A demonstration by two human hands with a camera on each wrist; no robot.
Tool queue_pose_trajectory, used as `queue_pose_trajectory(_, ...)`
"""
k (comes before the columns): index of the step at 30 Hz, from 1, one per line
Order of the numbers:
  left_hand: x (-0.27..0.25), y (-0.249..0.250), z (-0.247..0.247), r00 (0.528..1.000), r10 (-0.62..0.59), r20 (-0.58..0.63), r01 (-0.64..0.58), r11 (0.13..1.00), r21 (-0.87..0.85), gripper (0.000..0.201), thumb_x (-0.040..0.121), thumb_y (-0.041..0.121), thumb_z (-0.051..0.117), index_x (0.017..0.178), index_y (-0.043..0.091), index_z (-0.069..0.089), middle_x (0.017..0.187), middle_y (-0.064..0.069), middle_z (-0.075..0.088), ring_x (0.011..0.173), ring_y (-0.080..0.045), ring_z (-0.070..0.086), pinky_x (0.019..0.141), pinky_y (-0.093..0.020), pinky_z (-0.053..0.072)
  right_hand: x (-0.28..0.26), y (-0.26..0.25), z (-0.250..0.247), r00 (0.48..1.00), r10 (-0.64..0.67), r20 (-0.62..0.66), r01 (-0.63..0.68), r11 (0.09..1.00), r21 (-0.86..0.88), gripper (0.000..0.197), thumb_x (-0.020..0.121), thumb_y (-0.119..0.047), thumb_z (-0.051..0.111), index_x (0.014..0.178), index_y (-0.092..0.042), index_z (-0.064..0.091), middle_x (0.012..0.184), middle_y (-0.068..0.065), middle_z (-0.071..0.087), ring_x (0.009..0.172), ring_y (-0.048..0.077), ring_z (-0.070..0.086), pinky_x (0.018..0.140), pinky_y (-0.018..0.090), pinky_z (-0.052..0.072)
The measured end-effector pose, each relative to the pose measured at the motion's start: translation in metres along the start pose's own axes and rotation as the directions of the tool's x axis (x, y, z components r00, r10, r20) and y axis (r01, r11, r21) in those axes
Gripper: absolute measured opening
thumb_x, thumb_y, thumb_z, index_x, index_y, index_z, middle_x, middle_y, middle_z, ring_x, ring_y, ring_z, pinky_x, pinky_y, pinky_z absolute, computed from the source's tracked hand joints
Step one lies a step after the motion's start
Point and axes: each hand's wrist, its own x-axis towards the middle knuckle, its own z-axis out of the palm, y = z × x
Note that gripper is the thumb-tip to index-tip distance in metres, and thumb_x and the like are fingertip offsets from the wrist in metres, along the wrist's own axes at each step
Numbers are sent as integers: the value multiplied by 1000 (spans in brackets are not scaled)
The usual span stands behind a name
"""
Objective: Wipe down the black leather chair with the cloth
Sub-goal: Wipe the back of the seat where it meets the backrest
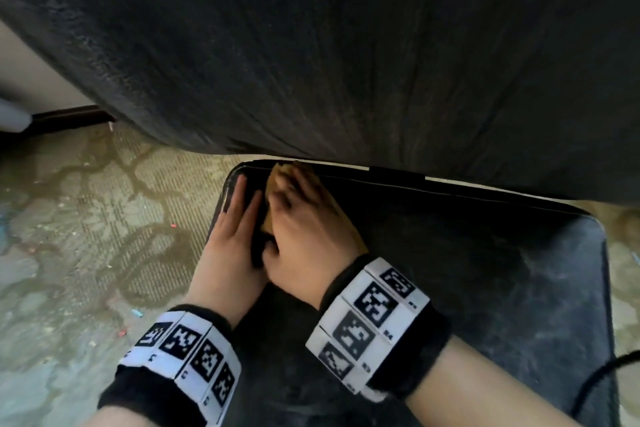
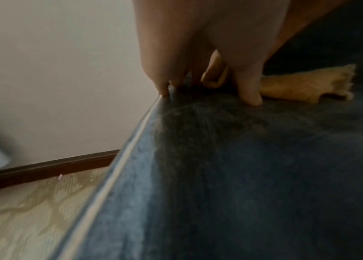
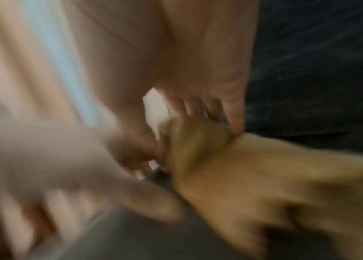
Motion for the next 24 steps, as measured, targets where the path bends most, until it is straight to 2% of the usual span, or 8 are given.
queue_pose_trajectory(2, 1, 2, -2, 999, -8, 33, 8, 1000, 9, 72, 82, 19, 56, 145, 14, 23, 149, 8, -1, 133, -6, 12, 114, -38, 25, 2, -2, 0, 999, 44, -17, -43, 997, 68, 73, 90, -30, 49, 145, -2, 9, 156, 14, -2, 144, 28, -5, 120, 42, 3)
queue_pose_trajectory(5, 1, 5, -4, 995, -67, 74, 67, 998, -9, 90, 76, 29, 70, 147, 23, 16, 148, 19, -8, 133, 2, 5, 116, -36, 20, 9, -1, 5, 996, 87, -19, -87, 996, 27, 69, 95, -14, 41, 146, -2, -3, 156, 16, -9, 143, 32, -7, 119, 40, 2)
queue_pose_trajectory(9, 1, 6, -2, 993, -91, 71, 92, 996, -20, 96, 74, 28, 72, 148, 24, 12, 150, 17, -8, 139, -3, 6, 116, -36, 21, 14, -5, 7, 996, 57, -67, -60, 997, -45, 50, 91, -7, 23, 139, 4, 21, 151, 22, 16, 138, 37, 13, 115, 42, 19)
queue_pose_trajectory(11, 3, 8, -2, 995, -75, 60, 77, 996, -35, 96, 74, 25, 71, 148, 25, 8, 149, 17, -7, 141, -5, 6, 116, -35, 21, 25, -9, 9, 997, 23, -68, -29, 996, -88, 60, 79, -9, 11, 133, 5, 33, 144, 22, 30, 134, 37, 21, 111, 45, 25)
queue_pose_trajectory(14, 3, 10, -3, 995, -84, 51, 86, 996, -33, 96, 74, 24, 70, 147, 25, 7, 151, 15, -4, 140, -11, 17, 114, -33, 25, 44, -9, 23, 998, -18, -59, 11, 992, -126, 65, 74, -11, 8, 127, 3, 43, 134, 20, 41, 132, 38, 27, 109, 48, 28)
queue_pose_trajectory(17, 4, 14, -2, 994, -98, 45, 98, 995, -8, 94, 75, 23, 70, 148, 22, 11, 156, 5, 1, 142, -10, 14, 115, -33, 23, 39, -6, 23, 977, 63, -203, -83, 992, -92, 54, 81, -12, 14, 114, -7, 56, 124, 10, 55, 123, 29, 43, 99, 37, 41)
queue_pose_trajectory(21, 5, 13, 2, 988, -150, 43, 149, 989, 22, 95, 74, 26, 71, 148, 22, 12, 157, 6, 2, 141, -15, 18, 114, -31, 23, 28, -2, 15, 985, 52, -166, -46, 998, 41, 53, 82, -15, 10, 120, -6, 45, 136, 10, 44, 131, 31, 27, 100, 38, 33)
queue_pose_trajectory(24, 5, 14, 4, 988, -152, 31, 151, 987, 49, 98, 71, 27, 75, 148, 18, 14, 157, 3, 4, 142, -15, 18, 114, -29, 22, 26, 5, 13, 980, 79, -181, -78, 997, 12, 52, 78, -16, 14, 114, -6, 51, 127, 11, 54, 125, 33, 37, 93, 39, 40)
